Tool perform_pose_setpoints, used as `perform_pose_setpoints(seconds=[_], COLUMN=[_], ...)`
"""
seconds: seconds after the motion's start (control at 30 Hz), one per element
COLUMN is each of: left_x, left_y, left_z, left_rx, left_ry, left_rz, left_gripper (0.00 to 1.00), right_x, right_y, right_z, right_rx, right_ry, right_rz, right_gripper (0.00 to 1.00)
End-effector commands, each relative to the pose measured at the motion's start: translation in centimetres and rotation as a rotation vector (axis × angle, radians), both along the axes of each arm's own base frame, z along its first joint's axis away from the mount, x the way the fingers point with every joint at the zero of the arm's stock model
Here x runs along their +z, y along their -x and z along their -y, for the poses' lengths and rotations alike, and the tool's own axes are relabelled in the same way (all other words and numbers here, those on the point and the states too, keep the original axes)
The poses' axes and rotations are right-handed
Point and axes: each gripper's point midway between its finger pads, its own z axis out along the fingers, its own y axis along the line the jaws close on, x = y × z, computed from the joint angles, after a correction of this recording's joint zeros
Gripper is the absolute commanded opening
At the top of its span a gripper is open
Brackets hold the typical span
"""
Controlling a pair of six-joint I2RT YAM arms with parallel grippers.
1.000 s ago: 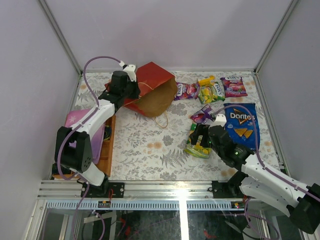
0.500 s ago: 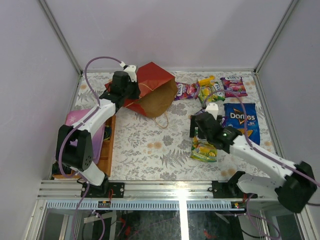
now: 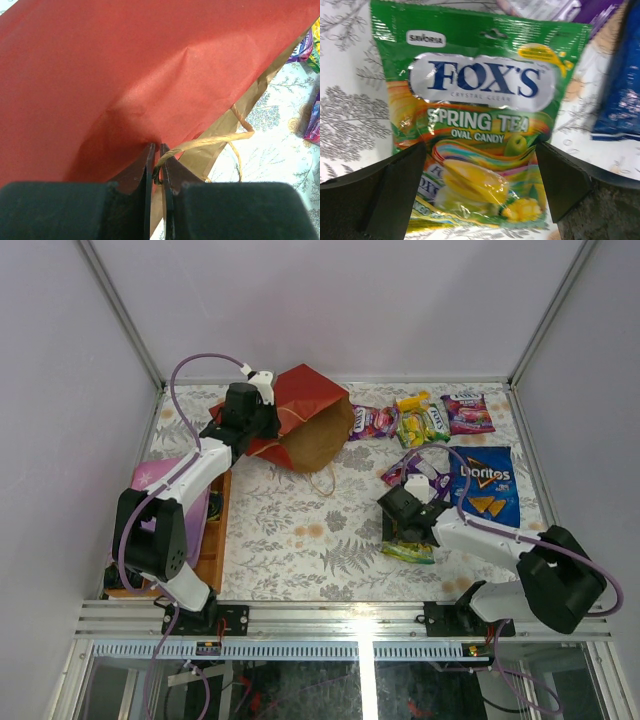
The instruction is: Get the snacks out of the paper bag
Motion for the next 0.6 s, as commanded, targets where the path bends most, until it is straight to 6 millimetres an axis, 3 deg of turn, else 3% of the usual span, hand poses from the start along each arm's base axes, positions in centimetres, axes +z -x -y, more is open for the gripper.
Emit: perform_pose_setpoints(seconds=[0.0,0.17,0.4,0.57], left_x=[0.6,0.6,0.3,0.1], left_y=[-0.6,-0.5,-0.6,-0.6], left_z=[-0.9,-1.0,-1.0,-1.3], left_rx=[0.021,0.023,0.024,0.029], left_ry=[-0.029,-0.034,-0.042,-0.052], left_rz=[0.019,0.021,0.015,0.014], left_gripper=[0.07,0.07,0.07,0.07], right_x=[-2.6,-4.1,-4.1,-4.8], right_y=[0.2,-0.7,-3.8,-5.9], right_z=[-1.8,-3.5,-5.1,-4.1], right_rx=[-0.022,-0.014,0.029,-0.008], right_ry=[-0.083,-0.122,-0.094,-0.124], right_rz=[-0.036,-0.046,-0.006,-0.021], right_gripper=[0.98,0.99,1.00,0.99])
